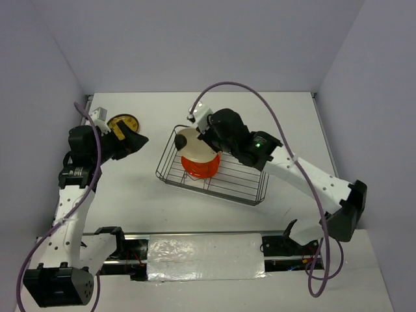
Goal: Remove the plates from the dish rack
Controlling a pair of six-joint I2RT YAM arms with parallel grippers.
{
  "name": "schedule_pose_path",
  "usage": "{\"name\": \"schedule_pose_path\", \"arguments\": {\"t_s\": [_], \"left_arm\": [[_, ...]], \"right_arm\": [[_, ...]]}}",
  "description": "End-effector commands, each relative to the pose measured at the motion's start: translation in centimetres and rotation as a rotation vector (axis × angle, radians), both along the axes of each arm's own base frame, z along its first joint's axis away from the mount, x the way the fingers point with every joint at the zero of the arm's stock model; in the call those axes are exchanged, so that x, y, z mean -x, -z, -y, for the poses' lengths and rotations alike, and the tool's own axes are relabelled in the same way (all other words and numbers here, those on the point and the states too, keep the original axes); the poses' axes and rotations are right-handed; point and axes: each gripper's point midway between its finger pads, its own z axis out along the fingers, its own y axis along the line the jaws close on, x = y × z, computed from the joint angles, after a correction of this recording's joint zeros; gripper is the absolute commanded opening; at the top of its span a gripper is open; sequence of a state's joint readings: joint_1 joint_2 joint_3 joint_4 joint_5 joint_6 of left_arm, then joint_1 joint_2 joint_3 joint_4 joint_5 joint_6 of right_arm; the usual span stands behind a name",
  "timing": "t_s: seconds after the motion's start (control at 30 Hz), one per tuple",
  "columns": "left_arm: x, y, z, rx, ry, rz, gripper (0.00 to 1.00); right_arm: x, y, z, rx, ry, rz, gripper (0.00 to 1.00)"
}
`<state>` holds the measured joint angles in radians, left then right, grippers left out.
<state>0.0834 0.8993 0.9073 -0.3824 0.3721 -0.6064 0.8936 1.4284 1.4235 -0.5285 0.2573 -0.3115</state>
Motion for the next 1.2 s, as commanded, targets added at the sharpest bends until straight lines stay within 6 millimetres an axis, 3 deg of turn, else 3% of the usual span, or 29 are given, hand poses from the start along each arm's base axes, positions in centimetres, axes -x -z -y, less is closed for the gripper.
{"name": "schedule_pose_path", "arguments": {"t_s": [0.0,0.1,0.23,0.3,0.37,0.4,0.43,0.47,0.5,0.53,0.57,0.6,0.63,0.7,0.73,0.8,0.83,1.0,1.17], "left_arm": [[1.6,-5.3,6.1,0.097,0.354,0.246,1.0],[2.6,-6.8,8.8,0.101,0.471,0.314,1.0],[2.4,-6.8,9.5,0.085,0.474,0.307,0.99],[2.6,-7.0,9.9,0.099,0.507,0.326,0.92],[2.8,-6.8,10.2,0.119,0.527,0.322,0.6],[2.6,-6.5,10.1,0.119,0.513,0.307,0.36],[1.8,-6.1,9.4,0.1,0.453,0.289,0.01],[1.4,-6.0,9.0,0.087,0.414,0.276,0.0],[1.3,-4.8,8.3,0.082,0.362,0.214,0.0],[-0.1,-4.0,6.4,0.056,0.216,0.173,0.0],[-0.6,-3.2,5.1,0.04,0.122,0.131,0.0],[-0.3,-1.3,3.4,0.048,0.001,0.024,0.0],[-0.9,0.3,0.0,-0.002,-0.2,-0.028,0.0],[0.0,2.3,-3.8,0.045,-0.422,-0.117,0.0],[1.1,5.1,-5.5,0.052,-0.509,-0.19,0.0],[2.3,6.3,-8.5,0.114,-0.672,-0.194,0.0],[2.8,8.2,-9.0,0.125,-0.702,-0.223,0.0],[3.6,11.0,-10.6,0.146,-0.813,-0.236,0.0],[3.3,16.7,-10.1,0.136,-0.792,-0.35,0.08]], "right_arm": [[2.5,-7.6,-2.1,-0.313,-0.073,-0.012,0.0],[3.9,-9.0,-3.9,-0.446,-0.137,-0.126,0.0],[5.1,-10.9,-4.6,-0.582,-0.225,-0.206,0.0],[5.7,-11.5,-5.1,-0.62,-0.267,-0.232,0.0],[5.7,-11.9,-5.3,-0.645,-0.277,-0.243,0.0],[5.8,-12.0,-5.4,-0.654,-0.285,-0.254,0.0],[5.3,-11.9,-5.2,-0.66,-0.27,-0.256,0.05],[5.0,-11.8,-5.1,-0.678,-0.252,-0.264,0.19],[4.2,-11.7,-4.7,-0.685,-0.211,-0.258,0.39],[2.9,-11.2,-3.8,-0.691,-0.153,-0.257,0.89],[2.3,-10.7,-3.3,-0.699,-0.107,-0.273,1.0],[1.1,-10.0,-2.4,-0.692,-0.032,-0.26,1.0],[0.5,-9.4,-1.6,-0.672,0.01,-0.245,1.0],[-0.4,-8.4,-0.7,-0.625,0.063,-0.209,1.0],[-0.6,-7.3,-0.5,-0.582,0.071,-0.211,1.0],[-0.9,-6.1,-0.4,-0.537,0.081,-0.222,1.0],[-1.0,-5.3,-0.2,-0.507,0.092,-0.227,1.0],[-1.1,-3.2,-0.3,-0.457,0.075,-0.243,1.0],[-1.4,-1.0,-1.5,-0.373,0.011,-0.258,1.0]]}}
